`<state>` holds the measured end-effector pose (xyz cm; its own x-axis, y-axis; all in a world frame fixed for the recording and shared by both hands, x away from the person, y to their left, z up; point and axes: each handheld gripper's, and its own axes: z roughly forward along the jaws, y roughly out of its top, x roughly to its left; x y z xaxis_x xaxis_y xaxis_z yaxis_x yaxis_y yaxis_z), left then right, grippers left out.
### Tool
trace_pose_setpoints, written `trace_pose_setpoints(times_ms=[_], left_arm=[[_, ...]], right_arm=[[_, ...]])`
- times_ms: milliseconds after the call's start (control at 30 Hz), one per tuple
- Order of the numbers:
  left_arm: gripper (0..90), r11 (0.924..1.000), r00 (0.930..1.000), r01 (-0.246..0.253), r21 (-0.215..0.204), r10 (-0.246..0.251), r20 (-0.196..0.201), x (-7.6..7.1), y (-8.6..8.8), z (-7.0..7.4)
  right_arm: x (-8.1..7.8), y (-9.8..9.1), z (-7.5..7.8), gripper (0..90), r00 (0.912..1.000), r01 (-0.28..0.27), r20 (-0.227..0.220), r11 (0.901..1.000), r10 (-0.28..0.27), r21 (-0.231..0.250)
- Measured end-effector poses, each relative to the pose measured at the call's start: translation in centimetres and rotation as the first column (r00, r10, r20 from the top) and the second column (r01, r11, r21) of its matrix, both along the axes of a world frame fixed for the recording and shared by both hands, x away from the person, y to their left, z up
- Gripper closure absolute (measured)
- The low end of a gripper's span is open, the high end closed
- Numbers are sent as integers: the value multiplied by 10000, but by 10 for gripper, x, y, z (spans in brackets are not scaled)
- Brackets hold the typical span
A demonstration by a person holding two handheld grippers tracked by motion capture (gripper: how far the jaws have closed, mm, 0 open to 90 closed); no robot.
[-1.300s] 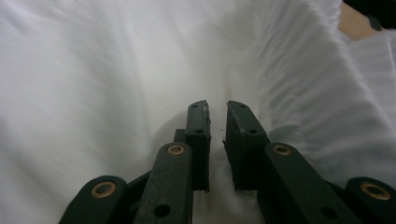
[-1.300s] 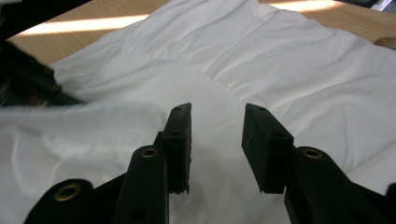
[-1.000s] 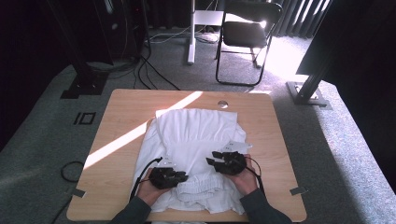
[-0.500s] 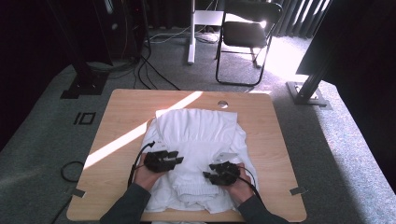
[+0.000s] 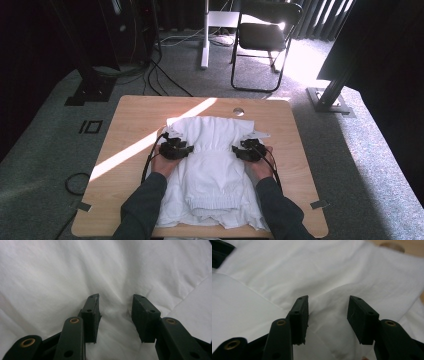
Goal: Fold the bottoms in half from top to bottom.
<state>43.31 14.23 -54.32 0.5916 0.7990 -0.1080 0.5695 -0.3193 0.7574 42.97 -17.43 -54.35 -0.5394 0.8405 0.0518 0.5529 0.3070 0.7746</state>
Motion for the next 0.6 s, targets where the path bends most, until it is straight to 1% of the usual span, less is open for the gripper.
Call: trace_pose_setpoints(times_ms=[33, 67, 100, 133, 167, 200, 233, 267, 300, 367, 400, 433, 467, 500, 533, 567, 600], left_arm=[[580, 10000, 10000, -21, -28, 22, 44, -1, 0, -2], [578, 10000, 10000, -10, -13, 10, 49, -2, 0, -4], [576, 10000, 9999, -15, -51, 16, 102, -5, 1, -7], [576, 10000, 9999, -15, -51, 16, 102, -5, 1, -7], [576, 9999, 9999, 33, -102, -31, 149, -7, 2, -9], [576, 9994, 9999, -10, -346, 14, 101, -9, 4, -10], [576, 9994, 9999, -10, -346, 14, 101, -9, 4, -10], [576, 9993, 10000, 15, -374, -12, 65, -11, 5, -10], [576, 9993, 10000, 40, -376, -37, 76, -14, 6, -10], [575, 9994, 9999, 74, -351, -71, 98, -19, 6, -10], [574, 9994, 9999, 119, -329, -116, 97, -22, 7, -10], [574, 9991, 9999, 103, -422, -100, 57, -25, 8, -10], [574, 9988, 9999, 121, -485, -119, 27, -28, 9, -11], [574, 9985, 9999, 146, -525, -147, -5, -31, 10, -11], [574, 9983, 9999, 161, -556, -162, -7, -35, 10, -11], [572, 9984, 9998, 198, -539, -198, -2, -38, 11, -11], [572, 9984, 9997, 249, -515, -248, 17, -42, 11, -11]], right_arm=[[0, 0, 0, 496, 10000, 0, 0, 10000, 0, 0], [2, 2, -4, 493, 9998, -16, -193, 10000, 14, -98], [1, 5, -10, 489, 9994, -24, -352, 9993, 10, -377], [1, 5, -10, 489, 9994, -24, -352, 9993, 10, -377], [-1, 7, -9, 490, 9992, 44, -396, 9988, -64, -497], [-1, 8, -9, 490, 9990, 58, -434, 9986, -80, -519], [-1, 8, -9, 490, 9990, 58, -434, 9986, -80, -519], [-3, 8, -9, 490, 9990, 61, -434, 9980, -88, -625], [-6, 9, -9, 490, 9990, 67, -439, 9970, -101, -765], [-12, 10, -9, 491, 9987, 99, -491, 9974, -135, -718], [-12, 10, -9, 491, 9987, 99, -491, 9974, -135, -718], [-15, 10, -9, 491, 9988, 90, -465, 9974, -124, -720], [-21, 10, -9, 491, 9989, 63, -463, 9971, -99, -761], [-21, 10, -9, 491, 9989, 63, -463, 9971, -99, -761], [-25, 10, -9, 491, 9989, 58, -461, 9971, -93, -761], [-32, 11, -9, 491, 9991, -16, -434, 9964, -21, -845], [-32, 11, -9, 491, 9991, -16, -434, 9964, -21, -845]])
